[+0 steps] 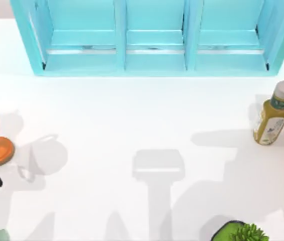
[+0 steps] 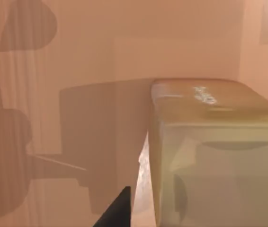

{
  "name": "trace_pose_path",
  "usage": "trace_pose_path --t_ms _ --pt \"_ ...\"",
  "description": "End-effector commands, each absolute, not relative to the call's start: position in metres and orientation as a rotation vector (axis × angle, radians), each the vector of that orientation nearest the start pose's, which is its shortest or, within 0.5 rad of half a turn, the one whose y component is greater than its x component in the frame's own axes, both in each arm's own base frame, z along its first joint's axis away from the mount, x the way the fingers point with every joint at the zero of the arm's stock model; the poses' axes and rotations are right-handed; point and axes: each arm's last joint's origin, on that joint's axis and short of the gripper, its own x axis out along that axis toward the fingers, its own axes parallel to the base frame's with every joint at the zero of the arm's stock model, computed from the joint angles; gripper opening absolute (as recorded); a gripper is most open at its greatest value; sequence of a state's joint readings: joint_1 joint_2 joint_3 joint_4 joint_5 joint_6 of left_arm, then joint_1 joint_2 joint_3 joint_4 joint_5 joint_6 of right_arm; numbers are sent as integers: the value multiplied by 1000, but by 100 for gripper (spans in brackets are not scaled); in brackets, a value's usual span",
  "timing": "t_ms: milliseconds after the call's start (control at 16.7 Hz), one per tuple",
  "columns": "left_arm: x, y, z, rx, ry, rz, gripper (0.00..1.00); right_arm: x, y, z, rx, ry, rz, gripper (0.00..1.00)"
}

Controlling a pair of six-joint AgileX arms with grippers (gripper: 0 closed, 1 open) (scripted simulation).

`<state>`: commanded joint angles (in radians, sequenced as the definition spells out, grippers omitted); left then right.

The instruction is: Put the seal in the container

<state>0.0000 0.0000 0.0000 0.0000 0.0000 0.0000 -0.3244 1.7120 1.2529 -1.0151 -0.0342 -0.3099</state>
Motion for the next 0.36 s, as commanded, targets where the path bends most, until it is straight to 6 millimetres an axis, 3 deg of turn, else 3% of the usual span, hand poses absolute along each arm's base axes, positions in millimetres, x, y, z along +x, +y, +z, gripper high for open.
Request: trace_pose_path --t_ms 360 --pt "106 -1 160 0 0 0 100 303 -98 208 9 1468 -5 100"
